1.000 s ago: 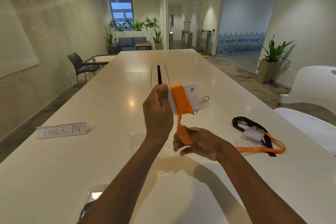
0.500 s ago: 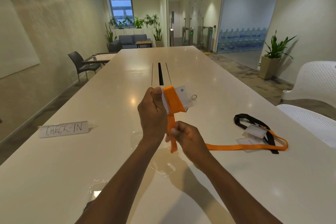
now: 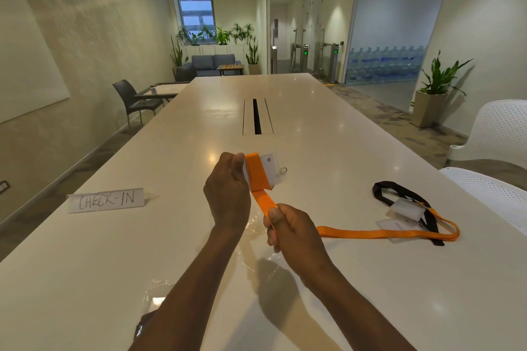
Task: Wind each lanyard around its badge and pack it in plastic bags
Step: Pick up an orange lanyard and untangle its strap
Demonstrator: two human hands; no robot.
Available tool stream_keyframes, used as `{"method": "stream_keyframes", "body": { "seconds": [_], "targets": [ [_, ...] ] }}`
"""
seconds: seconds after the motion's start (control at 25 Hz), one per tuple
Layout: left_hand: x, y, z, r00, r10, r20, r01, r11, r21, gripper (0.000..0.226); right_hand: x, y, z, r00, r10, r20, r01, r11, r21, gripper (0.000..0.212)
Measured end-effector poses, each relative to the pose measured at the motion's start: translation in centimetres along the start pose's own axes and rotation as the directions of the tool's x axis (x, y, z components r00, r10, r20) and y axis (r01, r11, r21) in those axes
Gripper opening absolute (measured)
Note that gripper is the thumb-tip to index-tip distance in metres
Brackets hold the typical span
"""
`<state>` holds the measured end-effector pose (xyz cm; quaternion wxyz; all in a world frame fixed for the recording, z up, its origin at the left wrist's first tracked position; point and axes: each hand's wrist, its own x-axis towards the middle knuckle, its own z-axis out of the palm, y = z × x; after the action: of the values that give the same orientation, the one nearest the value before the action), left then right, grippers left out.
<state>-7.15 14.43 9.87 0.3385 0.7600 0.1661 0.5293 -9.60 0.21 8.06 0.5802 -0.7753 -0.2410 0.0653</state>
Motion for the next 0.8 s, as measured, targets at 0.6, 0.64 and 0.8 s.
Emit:
{"method": "stream_keyframes", "body": {
  "seconds": [0.6, 0.64, 0.8],
  "targets": [
    [-4.9, -0.5, -1.6, 0.849, 0.340, 0.404, -0.264, 0.936, -0.234, 0.023, 4.3, -4.9, -5.1, 0.980, 0.195, -0.043, -0.190, 0.976, 0.110, 0.044],
    [-5.1, -0.4, -1.6, 0.826, 0.384, 0.412, -0.313, 0.921, -0.230, 0.025, 4.3, -4.8, -5.3, 0.974, 0.223, -0.032, -0.216, 0.966, 0.139, 0.043],
    [-5.7, 0.1, -1.4, 0.811, 0.471, 0.346, -0.432, 0.882, -0.188, 0.019, 4.1, -4.2, -5.5, 0.965, 0.262, -0.005, -0.252, 0.934, 0.252, 0.049]
  ]
}}
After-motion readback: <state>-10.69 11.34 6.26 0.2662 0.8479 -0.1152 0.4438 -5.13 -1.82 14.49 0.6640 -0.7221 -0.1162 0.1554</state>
